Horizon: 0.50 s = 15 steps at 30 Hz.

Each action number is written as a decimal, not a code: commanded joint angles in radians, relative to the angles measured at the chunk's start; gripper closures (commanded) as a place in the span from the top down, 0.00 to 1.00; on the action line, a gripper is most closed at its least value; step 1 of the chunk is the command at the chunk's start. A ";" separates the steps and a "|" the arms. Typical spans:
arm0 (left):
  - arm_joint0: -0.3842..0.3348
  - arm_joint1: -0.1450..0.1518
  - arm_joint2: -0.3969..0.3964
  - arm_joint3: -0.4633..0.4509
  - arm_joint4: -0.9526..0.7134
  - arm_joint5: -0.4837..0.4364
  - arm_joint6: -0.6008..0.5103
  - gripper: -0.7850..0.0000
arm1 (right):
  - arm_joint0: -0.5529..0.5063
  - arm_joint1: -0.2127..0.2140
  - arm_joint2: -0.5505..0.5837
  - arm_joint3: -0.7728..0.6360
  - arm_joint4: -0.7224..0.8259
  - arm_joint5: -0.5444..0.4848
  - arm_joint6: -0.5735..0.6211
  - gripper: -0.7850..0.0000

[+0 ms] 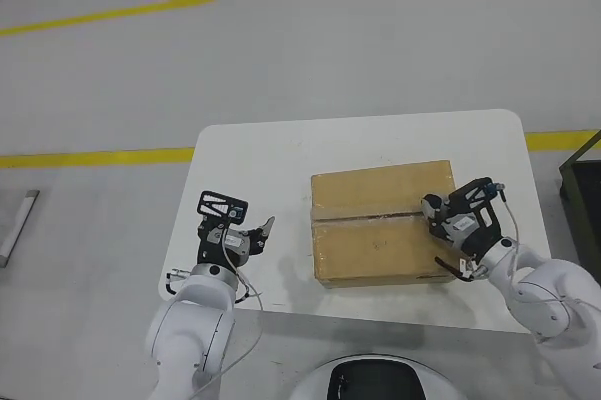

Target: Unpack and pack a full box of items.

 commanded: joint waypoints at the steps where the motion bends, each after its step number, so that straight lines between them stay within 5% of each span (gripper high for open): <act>1: 0.000 0.000 0.000 0.000 0.000 0.000 0.000 1.00 | -0.001 0.000 0.000 0.003 -0.003 -0.002 -0.001 0.00; 15: 0.031 0.001 0.016 0.005 -0.060 0.007 0.119 1.00 | -0.088 0.007 0.132 -0.044 -0.003 -0.010 -0.038 0.00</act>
